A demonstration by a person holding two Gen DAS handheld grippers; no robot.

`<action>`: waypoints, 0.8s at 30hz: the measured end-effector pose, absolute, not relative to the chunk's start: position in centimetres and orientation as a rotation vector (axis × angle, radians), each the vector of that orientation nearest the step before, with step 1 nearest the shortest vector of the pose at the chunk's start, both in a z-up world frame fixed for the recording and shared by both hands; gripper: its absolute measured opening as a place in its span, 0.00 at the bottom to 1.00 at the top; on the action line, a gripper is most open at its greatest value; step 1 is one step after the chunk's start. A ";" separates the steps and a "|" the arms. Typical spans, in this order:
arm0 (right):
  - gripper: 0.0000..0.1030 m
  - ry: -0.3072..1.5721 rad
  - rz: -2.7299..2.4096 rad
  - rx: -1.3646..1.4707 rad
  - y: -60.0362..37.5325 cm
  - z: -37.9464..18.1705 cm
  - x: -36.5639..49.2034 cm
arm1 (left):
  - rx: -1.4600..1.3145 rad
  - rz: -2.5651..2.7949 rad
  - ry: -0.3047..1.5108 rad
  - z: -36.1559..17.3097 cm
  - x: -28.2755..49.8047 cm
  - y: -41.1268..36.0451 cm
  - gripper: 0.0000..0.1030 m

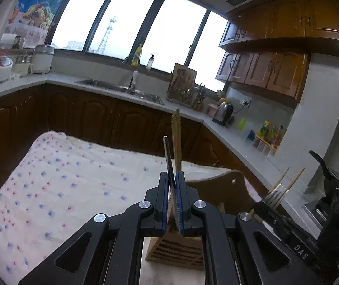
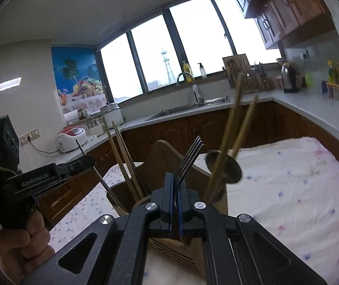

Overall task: Organize utensils
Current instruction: 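Lower the chopstick into the holder with the left tool while the right tool drops the fork in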

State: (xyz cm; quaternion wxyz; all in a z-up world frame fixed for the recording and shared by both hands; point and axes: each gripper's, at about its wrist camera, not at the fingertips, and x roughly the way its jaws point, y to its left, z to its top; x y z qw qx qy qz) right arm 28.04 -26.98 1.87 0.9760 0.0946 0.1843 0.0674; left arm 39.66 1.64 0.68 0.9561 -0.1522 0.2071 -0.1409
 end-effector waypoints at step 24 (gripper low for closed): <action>0.09 0.457 0.137 0.290 -28.0 1.6 27.8 | -0.292 -0.272 0.499 1.6 39.7 0.2 0.05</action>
